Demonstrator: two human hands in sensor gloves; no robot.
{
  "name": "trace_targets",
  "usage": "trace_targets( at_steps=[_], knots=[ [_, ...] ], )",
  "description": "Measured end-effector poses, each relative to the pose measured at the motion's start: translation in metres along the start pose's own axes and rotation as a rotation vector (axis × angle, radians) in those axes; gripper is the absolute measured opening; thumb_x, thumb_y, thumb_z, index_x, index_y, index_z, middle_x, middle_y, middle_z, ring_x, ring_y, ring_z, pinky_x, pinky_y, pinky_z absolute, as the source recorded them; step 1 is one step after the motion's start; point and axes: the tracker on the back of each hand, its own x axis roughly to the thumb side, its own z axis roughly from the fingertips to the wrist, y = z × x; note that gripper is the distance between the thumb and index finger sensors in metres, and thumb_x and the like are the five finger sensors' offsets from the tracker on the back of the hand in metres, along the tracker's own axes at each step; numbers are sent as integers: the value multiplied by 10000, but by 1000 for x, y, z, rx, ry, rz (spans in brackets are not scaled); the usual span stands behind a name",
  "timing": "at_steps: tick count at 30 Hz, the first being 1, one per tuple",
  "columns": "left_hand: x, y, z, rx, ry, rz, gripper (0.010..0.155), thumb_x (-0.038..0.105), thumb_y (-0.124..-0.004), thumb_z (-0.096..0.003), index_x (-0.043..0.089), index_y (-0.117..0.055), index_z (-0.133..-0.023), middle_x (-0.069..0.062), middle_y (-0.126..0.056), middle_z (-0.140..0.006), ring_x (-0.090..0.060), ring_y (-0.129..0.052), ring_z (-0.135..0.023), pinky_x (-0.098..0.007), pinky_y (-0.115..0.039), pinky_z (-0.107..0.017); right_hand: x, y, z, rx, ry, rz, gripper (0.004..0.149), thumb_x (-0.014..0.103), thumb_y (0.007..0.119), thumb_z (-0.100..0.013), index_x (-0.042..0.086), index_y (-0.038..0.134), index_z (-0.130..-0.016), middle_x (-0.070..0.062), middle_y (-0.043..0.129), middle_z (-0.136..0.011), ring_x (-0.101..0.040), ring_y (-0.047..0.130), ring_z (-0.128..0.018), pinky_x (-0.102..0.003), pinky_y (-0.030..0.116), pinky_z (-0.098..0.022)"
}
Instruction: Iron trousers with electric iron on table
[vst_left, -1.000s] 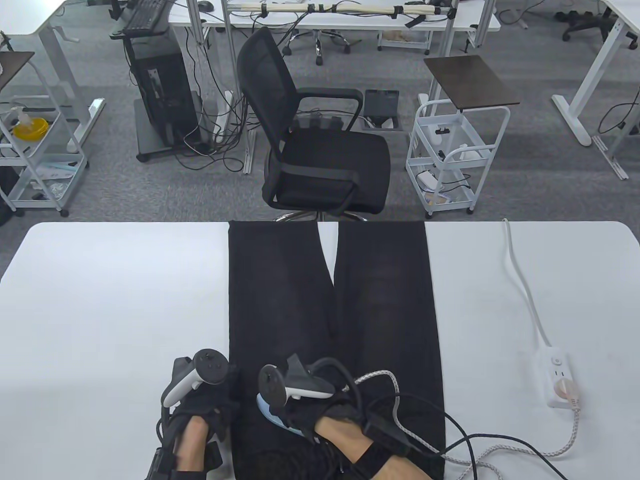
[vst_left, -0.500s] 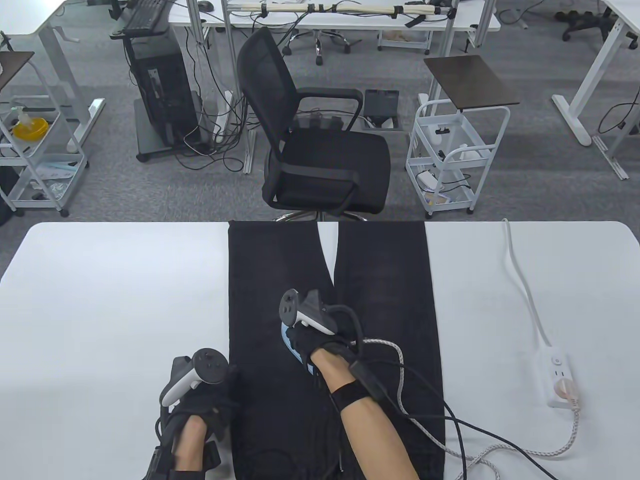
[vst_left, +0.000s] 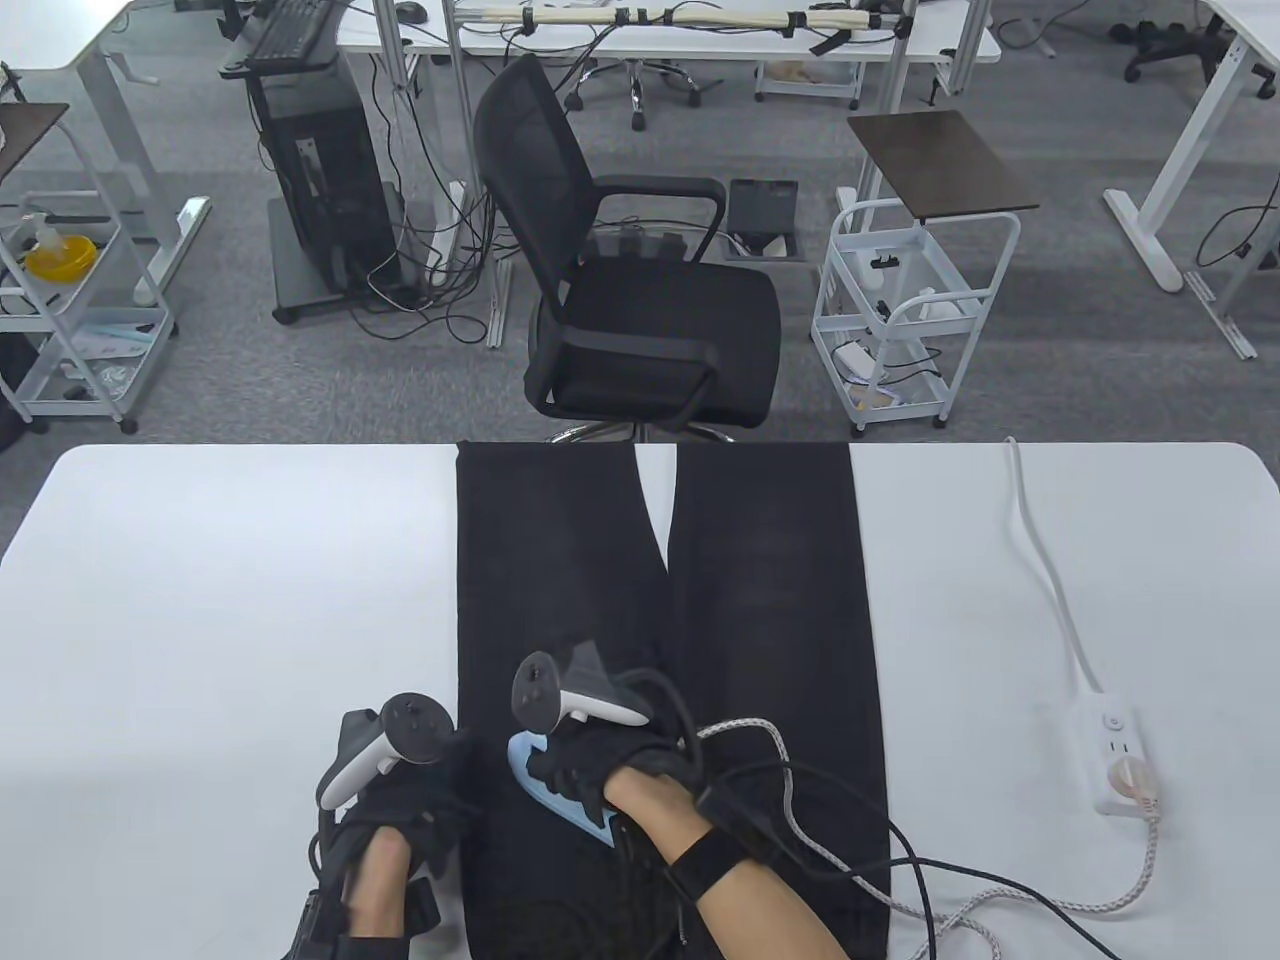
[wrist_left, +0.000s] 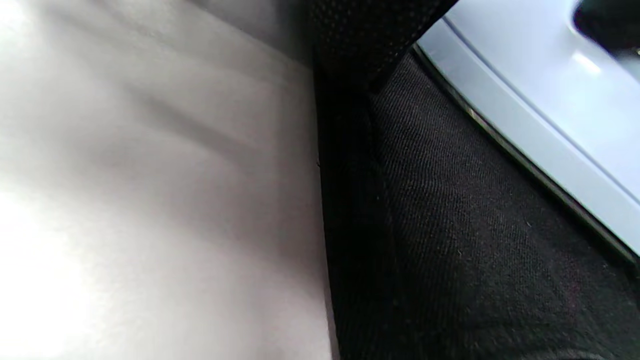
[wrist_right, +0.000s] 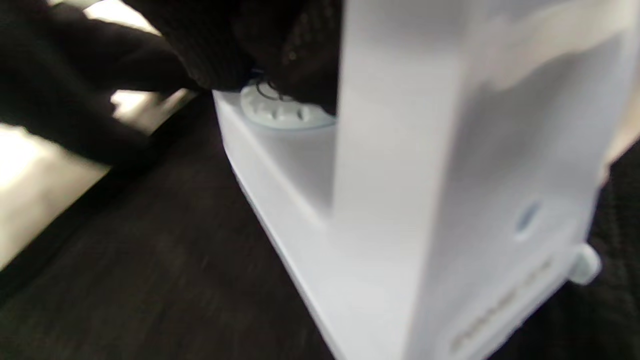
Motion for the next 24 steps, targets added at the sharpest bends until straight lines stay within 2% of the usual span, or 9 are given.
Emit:
trace_targets(
  at_steps=[1,4,6,12,18,24],
  knots=[
    [0,0,0,0,-1,0,858,236,-805,-611,160,-159,-1171,-160,18,-1178,-488,59,-1019,-789,-144,-618,2,3,6,-14,9,2,558,455,751,-612,8,597,-909,78,899,-497,-75,975,-288,-442,886,-334],
    [-1,-1,0,-1,-6,5,849,221,-795,-609,161,-161,-1171,-158,20,-1178,-488,65,-1016,-787,-136,-616,5,20,25,-4,-113,-86,556,441,773,-608,0,608,-904,58,904,-490,-99,970,-282,-462,870,-331],
    [-1,-1,0,-2,-8,5,848,207,-793,-607,163,-162,-1172,-155,18,-1178,-487,68,-1016,-785,-135,-616,13,26,40,-41,-152,30,555,454,767,-607,12,610,-904,71,904,-487,-83,971,-281,-446,879,-332],
    [-1,-1,1,-3,-10,7,846,193,-791,-607,162,-162,-1172,-155,22,-1178,-487,70,-1015,-785,-130,-615,28,43,74,-124,-252,123,554,461,775,-599,18,625,-897,76,909,-479,-79,971,-272,-443,882,-325],
    [-1,-1,1,-7,-10,11,847,191,-790,-605,165,-160,-1171,-150,23,-1177,-487,74,-1013,-788,-128,-611,26,37,63,-130,-237,132,559,467,773,-596,22,628,-902,76,912,-485,-78,975,-277,-446,885,-323],
    [-1,-1,1,-8,-10,16,844,192,-787,-607,167,-159,-1170,-147,26,-1176,-484,80,-1011,-786,-122,-608,7,15,20,-143,-112,104,558,466,772,-596,22,627,-903,71,911,-488,-83,975,-280,-450,883,-326]
  ],
)
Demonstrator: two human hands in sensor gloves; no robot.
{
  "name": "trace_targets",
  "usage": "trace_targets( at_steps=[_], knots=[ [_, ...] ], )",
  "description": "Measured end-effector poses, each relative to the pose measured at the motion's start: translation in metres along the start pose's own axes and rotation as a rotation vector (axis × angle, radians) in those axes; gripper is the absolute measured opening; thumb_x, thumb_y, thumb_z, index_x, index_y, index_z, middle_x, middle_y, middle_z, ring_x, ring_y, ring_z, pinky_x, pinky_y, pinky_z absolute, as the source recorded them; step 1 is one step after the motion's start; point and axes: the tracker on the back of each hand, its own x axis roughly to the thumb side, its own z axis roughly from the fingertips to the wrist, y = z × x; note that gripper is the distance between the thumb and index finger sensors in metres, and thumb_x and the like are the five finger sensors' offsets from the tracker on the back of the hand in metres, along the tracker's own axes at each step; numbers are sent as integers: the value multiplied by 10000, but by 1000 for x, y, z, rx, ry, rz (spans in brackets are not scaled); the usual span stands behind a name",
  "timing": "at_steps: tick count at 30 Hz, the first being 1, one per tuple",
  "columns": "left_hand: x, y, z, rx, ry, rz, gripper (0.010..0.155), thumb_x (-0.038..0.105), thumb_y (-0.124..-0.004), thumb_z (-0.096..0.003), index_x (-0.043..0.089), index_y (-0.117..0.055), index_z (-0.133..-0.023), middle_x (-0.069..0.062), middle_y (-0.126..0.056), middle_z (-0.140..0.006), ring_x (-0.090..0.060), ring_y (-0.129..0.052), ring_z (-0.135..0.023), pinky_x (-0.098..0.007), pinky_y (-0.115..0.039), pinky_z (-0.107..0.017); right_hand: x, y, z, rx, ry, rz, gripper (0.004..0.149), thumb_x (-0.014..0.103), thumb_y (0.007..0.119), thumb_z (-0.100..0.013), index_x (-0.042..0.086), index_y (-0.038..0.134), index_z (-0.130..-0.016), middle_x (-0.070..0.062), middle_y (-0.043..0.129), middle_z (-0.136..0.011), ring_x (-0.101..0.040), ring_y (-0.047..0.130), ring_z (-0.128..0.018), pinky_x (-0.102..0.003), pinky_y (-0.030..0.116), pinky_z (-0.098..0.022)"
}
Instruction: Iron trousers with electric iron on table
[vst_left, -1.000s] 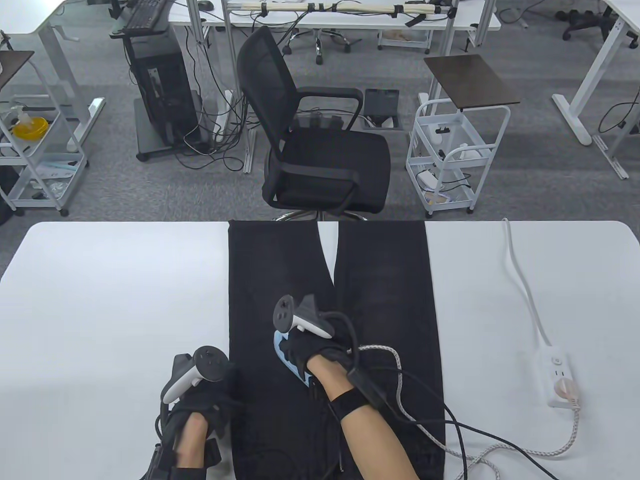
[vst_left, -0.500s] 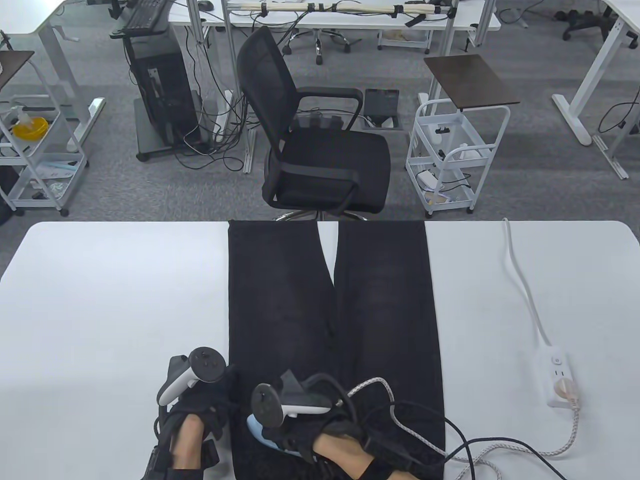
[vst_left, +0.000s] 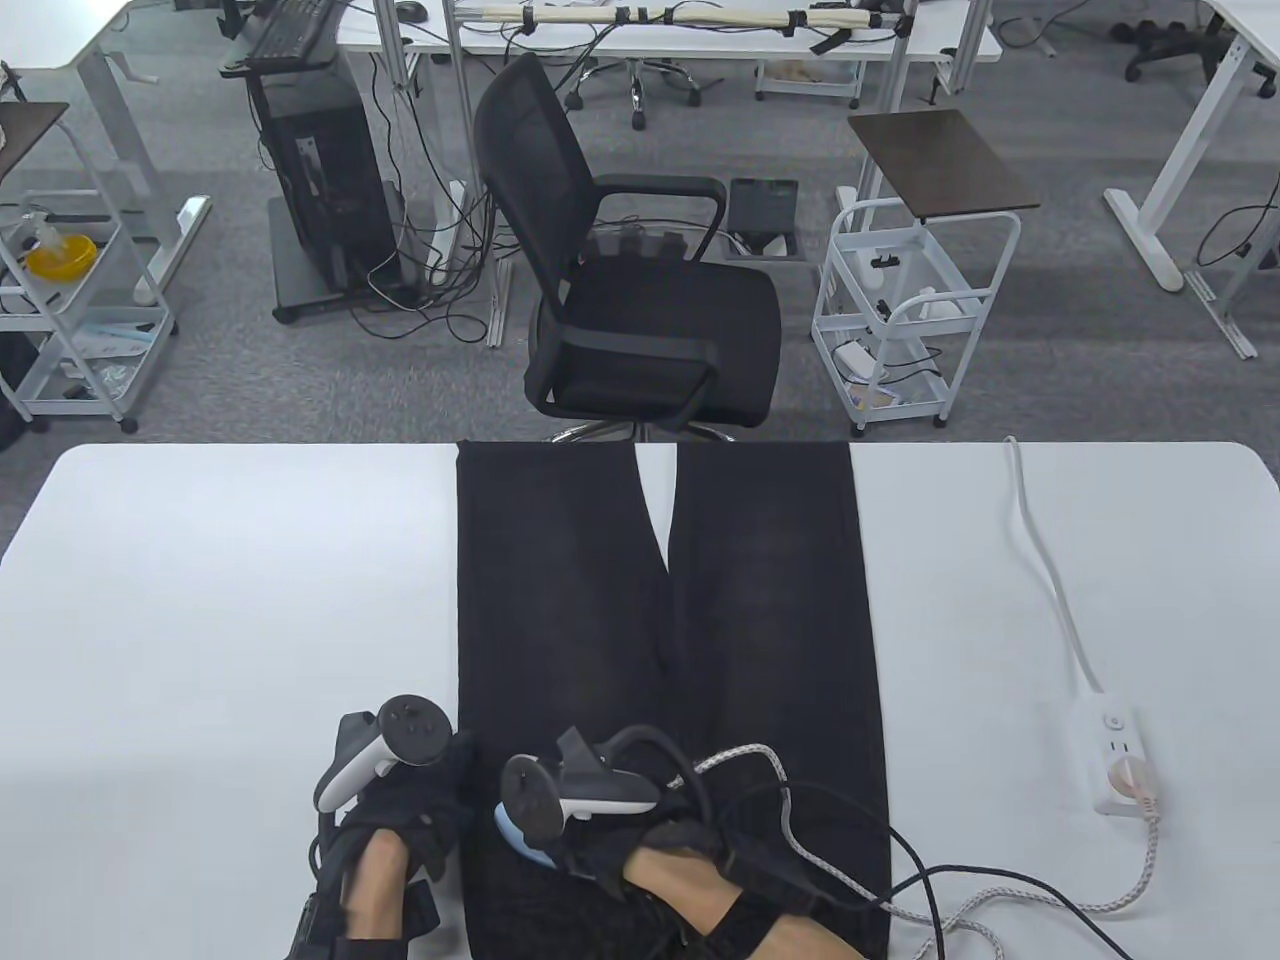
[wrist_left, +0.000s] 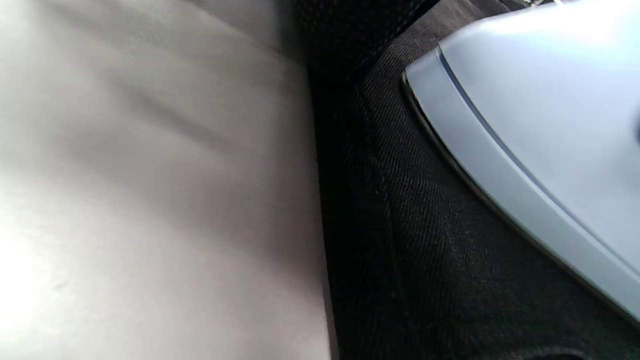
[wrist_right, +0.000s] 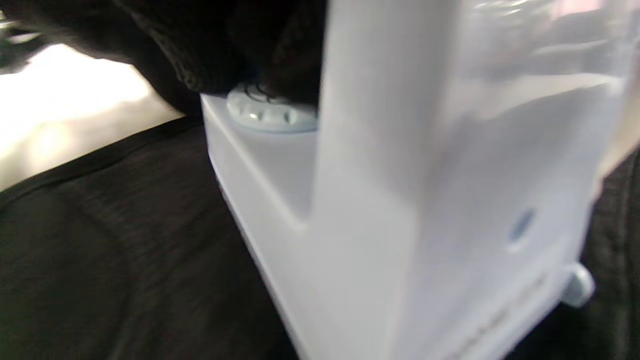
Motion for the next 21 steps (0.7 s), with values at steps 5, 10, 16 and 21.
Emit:
trace_targets(
  at_steps=[5,10,16,21],
  knots=[
    [0,0,0,-3,2,-5,845,185,-788,-608,166,-157,-1170,-148,27,-1175,-489,79,-1009,-793,-125,-605,-31,-13,-37,-17,139,-60,557,466,772,-596,21,631,-900,72,911,-485,-82,974,-278,-449,884,-322],
    [0,1,0,-4,1,-7,847,184,-791,-607,163,-159,-1171,-147,24,-1176,-490,77,-1009,-795,-128,-604,-64,-19,-61,11,293,-150,562,466,771,-596,19,629,-906,67,911,-489,-85,973,-280,-452,882,-321],
    [2,0,0,-6,2,-13,845,187,-793,-609,163,-162,-1171,-148,21,-1176,-492,73,-1010,-800,-133,-603,-100,-21,-70,-6,498,-233,570,469,765,-602,12,620,-911,70,907,-494,-81,970,-281,-450,882,-319],
    [3,0,0,-6,3,-18,844,187,-792,-610,160,-161,-1171,-149,20,-1176,-493,71,-1010,-803,-135,-603,-100,-21,-70,43,473,-284,557,452,764,-605,6,612,-900,66,903,-485,-86,968,-277,-452,878,-323]
  ],
)
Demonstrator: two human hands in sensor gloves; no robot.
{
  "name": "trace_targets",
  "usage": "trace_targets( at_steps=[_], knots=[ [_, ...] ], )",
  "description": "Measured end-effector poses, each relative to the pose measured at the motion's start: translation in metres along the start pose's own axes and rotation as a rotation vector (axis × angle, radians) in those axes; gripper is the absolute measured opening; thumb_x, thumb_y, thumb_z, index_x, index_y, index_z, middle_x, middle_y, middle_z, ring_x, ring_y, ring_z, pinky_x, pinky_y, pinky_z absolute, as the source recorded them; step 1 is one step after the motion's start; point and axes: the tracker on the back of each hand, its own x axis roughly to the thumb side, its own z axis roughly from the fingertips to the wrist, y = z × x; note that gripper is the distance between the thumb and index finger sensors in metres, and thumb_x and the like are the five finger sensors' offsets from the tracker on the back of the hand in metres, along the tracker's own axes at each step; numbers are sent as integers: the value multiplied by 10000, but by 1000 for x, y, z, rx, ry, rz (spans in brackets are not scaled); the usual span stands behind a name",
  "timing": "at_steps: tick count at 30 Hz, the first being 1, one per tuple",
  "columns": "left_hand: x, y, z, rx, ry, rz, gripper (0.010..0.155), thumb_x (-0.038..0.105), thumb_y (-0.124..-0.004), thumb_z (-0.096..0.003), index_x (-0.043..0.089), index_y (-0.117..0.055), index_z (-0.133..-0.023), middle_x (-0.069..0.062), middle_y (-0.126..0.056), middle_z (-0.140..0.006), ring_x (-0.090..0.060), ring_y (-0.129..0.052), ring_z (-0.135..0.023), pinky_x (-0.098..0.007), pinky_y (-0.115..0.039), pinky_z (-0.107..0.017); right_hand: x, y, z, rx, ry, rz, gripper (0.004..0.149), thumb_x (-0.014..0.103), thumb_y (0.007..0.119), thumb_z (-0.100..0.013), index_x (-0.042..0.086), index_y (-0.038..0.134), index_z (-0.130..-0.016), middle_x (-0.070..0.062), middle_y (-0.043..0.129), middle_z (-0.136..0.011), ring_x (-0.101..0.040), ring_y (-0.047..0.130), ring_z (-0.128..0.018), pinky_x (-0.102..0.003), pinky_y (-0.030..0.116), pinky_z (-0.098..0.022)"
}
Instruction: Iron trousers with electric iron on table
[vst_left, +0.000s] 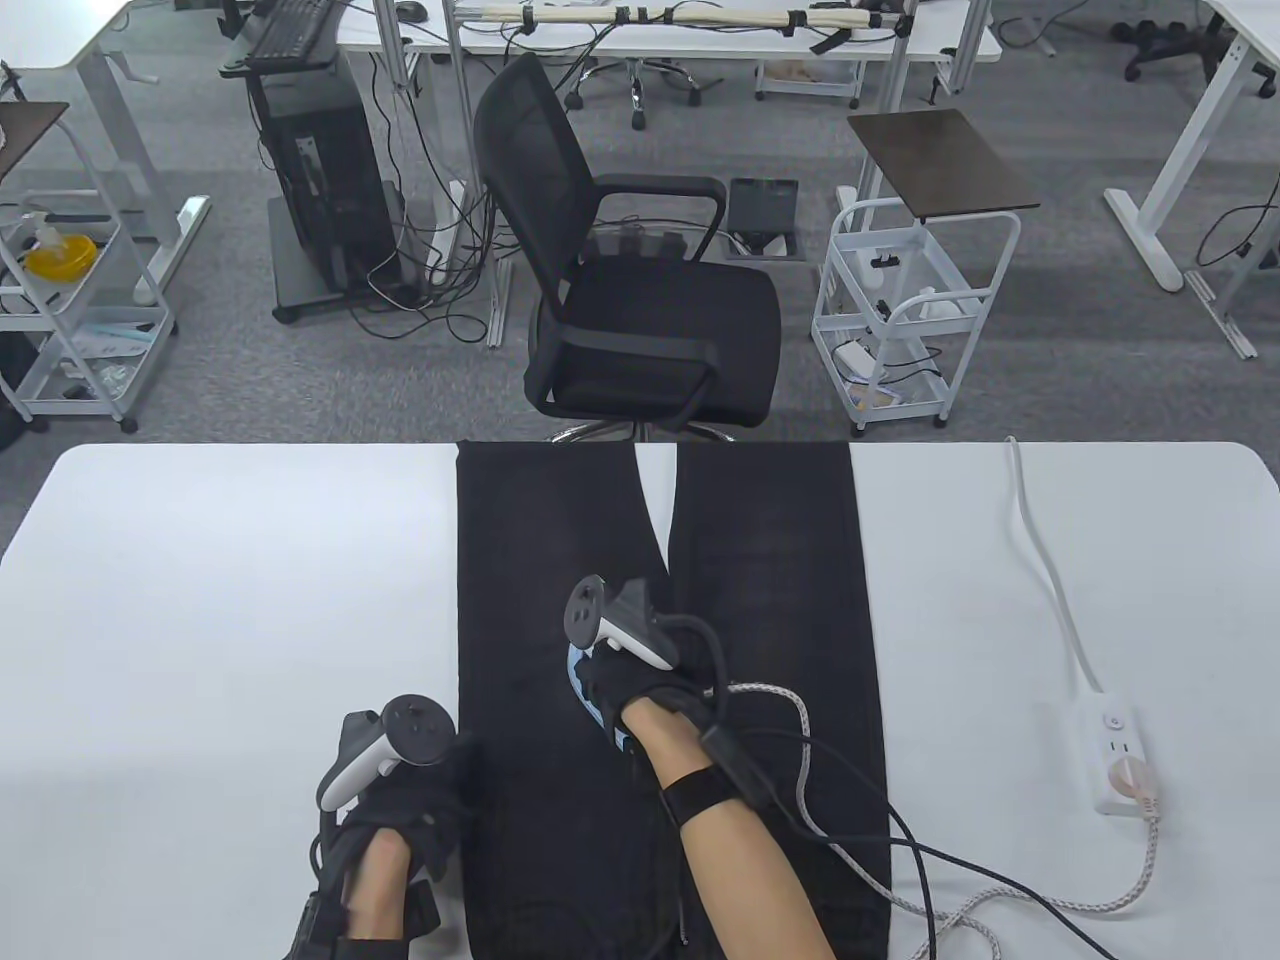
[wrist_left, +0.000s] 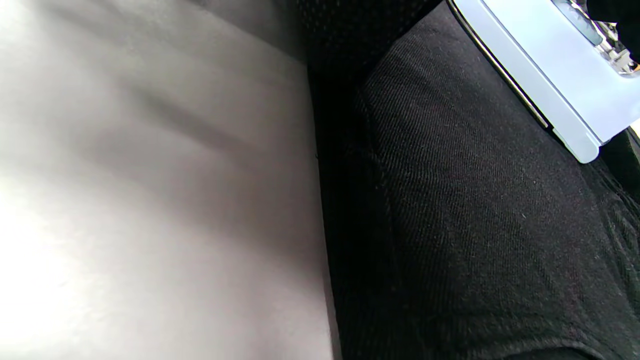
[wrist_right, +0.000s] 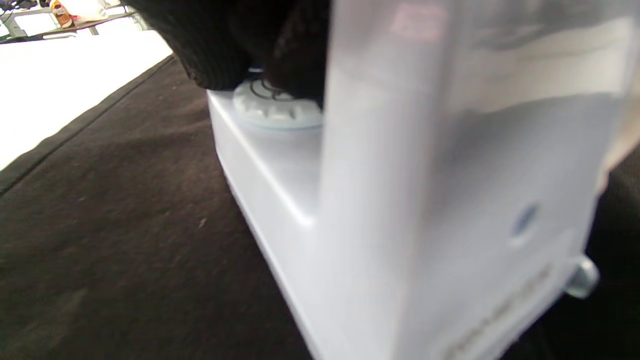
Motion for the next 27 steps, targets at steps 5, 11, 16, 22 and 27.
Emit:
trace_targets(
  at_steps=[5,11,16,22,27],
  knots=[
    [1,0,0,-1,-2,-1,844,193,-792,-610,162,-161,-1170,-147,20,-1176,-491,70,-1012,-804,-136,-602,12,8,20,61,-89,23,552,446,762,-607,2,611,-897,66,901,-488,-89,970,-278,-453,878,-326],
    [0,0,0,0,-7,3,840,197,-789,-612,167,-161,-1170,-141,20,-1177,-481,73,-1014,-797,-129,-605,34,30,71,149,-304,81,549,445,764,-611,3,610,-898,66,902,-488,-89,971,-280,-452,877,-329],
    [-1,0,0,0,-14,10,840,200,-789,-610,171,-163,-1170,-135,21,-1178,-472,78,-1015,-791,-119,-604,36,53,121,110,-414,188,548,455,760,-608,11,613,-894,79,903,-485,-76,975,-278,-440,886,-328],
    [0,-1,1,2,-18,-5,834,203,-779,-614,169,-159,-1171,-140,22,-1178,-480,77,-1014,-793,-121,-606,26,66,161,-45,-558,207,551,469,785,-594,28,647,-894,77,914,-476,-78,973,-270,-442,882,-324],
    [4,-3,5,51,-30,-65,810,217,-784,-615,156,-203,-1176,-162,-33,-1192,-507,12,-1031,-799,-180,-621,-29,41,182,-234,-651,-113,554,472,786,-584,31,652,-891,73,918,-478,-83,982,-275,-450,888,-326]
  ],
)
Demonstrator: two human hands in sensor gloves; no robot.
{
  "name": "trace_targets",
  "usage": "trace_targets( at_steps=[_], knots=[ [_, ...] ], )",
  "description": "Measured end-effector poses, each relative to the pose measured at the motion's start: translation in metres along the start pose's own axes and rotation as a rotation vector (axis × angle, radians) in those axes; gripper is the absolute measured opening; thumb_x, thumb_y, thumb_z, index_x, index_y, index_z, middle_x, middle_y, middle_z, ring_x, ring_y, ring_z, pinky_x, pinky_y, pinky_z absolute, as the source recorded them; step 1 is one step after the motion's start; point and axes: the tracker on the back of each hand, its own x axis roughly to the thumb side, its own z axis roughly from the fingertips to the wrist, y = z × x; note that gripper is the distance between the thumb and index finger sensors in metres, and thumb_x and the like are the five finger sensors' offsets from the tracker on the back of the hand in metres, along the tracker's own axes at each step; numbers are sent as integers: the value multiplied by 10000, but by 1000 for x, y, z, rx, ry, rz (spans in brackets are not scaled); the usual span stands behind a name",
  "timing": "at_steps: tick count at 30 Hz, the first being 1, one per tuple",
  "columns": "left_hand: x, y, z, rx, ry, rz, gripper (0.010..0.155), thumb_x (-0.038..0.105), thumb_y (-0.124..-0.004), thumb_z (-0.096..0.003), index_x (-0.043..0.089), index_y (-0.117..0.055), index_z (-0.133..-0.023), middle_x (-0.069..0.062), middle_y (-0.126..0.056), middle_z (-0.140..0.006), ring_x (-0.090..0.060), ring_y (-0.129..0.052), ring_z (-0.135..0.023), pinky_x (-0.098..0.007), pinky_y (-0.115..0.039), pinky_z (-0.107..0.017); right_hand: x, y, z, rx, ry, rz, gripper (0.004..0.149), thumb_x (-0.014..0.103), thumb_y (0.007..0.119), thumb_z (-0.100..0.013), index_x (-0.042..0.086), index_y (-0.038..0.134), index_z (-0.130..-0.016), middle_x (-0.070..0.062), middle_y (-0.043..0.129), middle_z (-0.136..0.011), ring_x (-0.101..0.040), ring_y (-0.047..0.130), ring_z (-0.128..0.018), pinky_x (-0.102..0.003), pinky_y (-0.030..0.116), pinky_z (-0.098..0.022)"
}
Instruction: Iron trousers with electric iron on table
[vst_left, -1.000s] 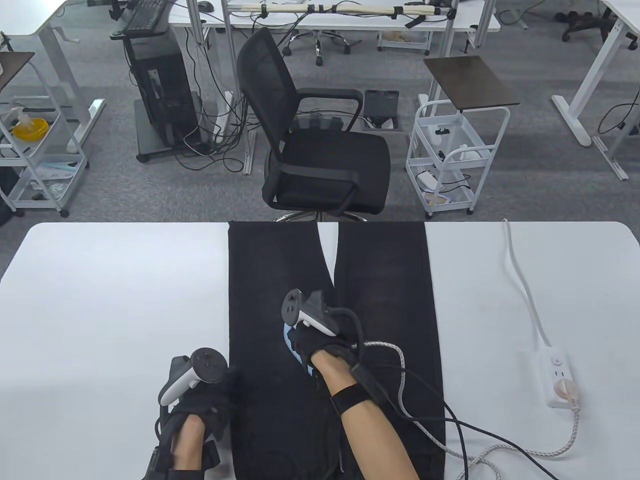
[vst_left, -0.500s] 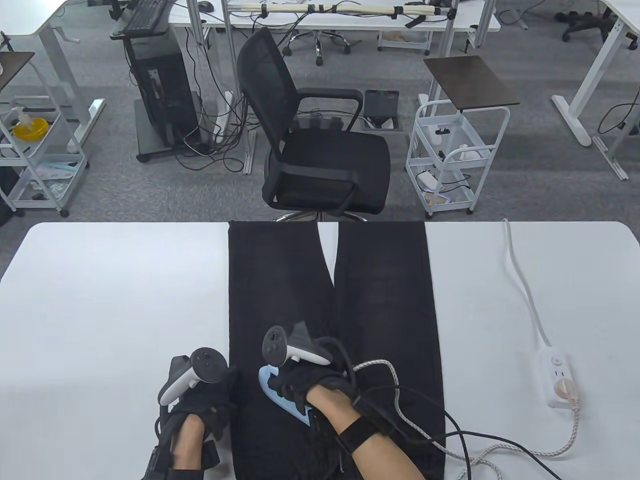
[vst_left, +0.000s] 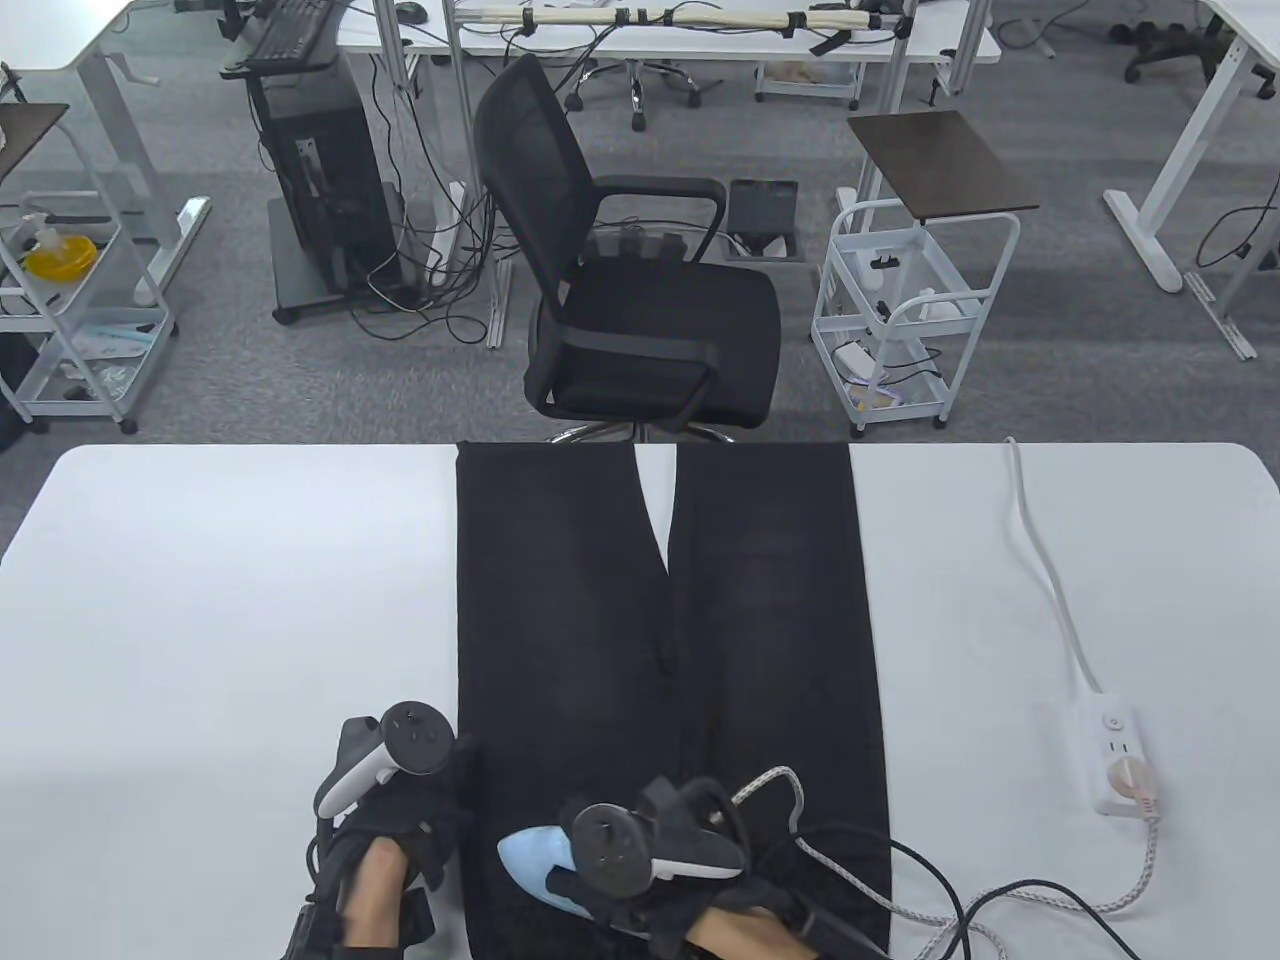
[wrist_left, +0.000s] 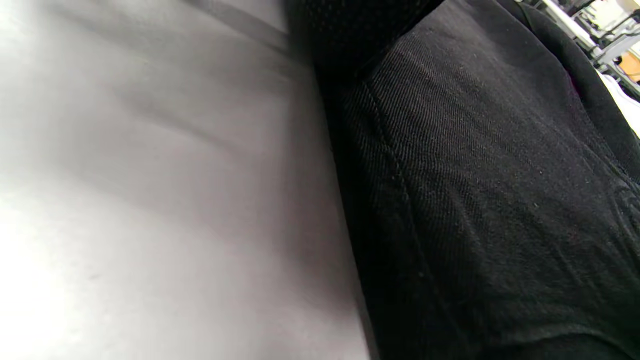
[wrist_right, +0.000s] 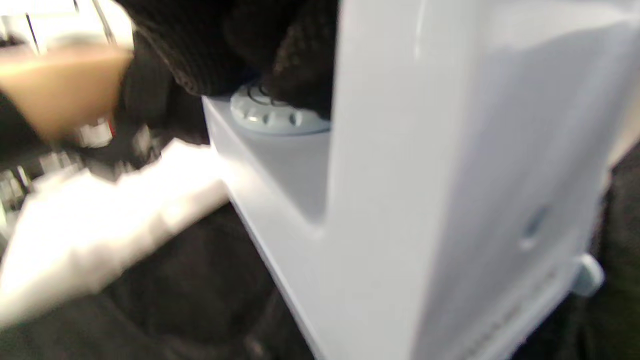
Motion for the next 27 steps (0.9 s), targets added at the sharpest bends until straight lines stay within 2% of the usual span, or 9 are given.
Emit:
trace_targets(
  at_steps=[3,4,7,10,14,17,22,24,27],
  knots=[
    [8,2,5,24,-23,-46,793,262,-803,-620,118,-264,-1183,-208,-119,-1197,-560,-103,-1039,-789,-236,-633,-26,-30,29,-128,30,-93,553,470,789,-583,29,655,-889,69,920,-476,-87,983,-275,-454,889,-324],
    [13,5,10,43,-67,-54,800,286,-804,-622,110,-263,-1185,-218,-122,-1196,-565,-110,-1038,-787,-242,-635,-42,-46,47,-190,41,-105,554,473,788,-582,32,656,-889,72,920,-477,-85,985,-277,-453,891,-325],
    [33,12,21,184,-218,-6,829,365,-822,-618,81,-293,-1190,-259,-155,-1199,-586,-138,-1033,-795,-262,-625,-78,-71,81,-295,114,-106,552,472,788,-582,32,656,-889,75,919,-483,-89,989,-285,-459,890,-332],
    [71,10,21,198,-358,7,890,428,-840,-610,66,-274,-1194,-280,-146,-1200,-607,-134,-1027,-805,-262,-618,-116,-82,107,-384,200,-115,550,472,789,-582,36,657,-890,72,920,-494,-97,1001,-317,-469,892,-351],
    [133,-6,3,87,-444,-162,1002,512,-855,-590,85,-180,-1195,-290,-34,-1187,-625,-90,-1023,-817,-237,-617,-152,-72,125,-522,289,-179,546,469,794,-578,36,662,-883,71,920,-499,-105,1010,-335,-476,893,-362],
    [170,-25,-28,-72,-433,-343,1089,576,-858,-564,126,-88,-1187,-276,73,-1167,-648,-28,-1016,-831,-206,-616,-162,-65,129,-515,340,-154,539,467,794,-577,39,664,-877,71,920,-504,-116,1020,-362,-486,892,-378],
    [178,-58,-80,-329,-384,-506,1209,690,-864,-503,267,78,-1132,-243,233,-1105,-676,114,-950,-880,-158,-580,-155,-58,130,-494,372,17,535,477,786,-576,53,664,-880,82,919,-512,-113,1025,-376,-488,894,-388],
    [175,-59,-79,-353,-403,-422,1232,688,-879,-492,272,91,-1126,-236,273,-1082,-650,222,-891,-883,-64,-520,-154,-58,130,-494,372,5,538,477,788,-574,52,665,-881,82,920,-513,-115,1025,-376,-488,894,-388],
    [176,-69,-69,-375,-408,-530,1263,723,-844,-473,248,136,-1112,-284,300,-1057,-680,233,-877,-911,-82,-510,-155,-58,129,-492,371,-13,539,477,789,-575,52,665,-882,80,921,-514,-116,1026,-376,-490,893,-388]
  ],
)
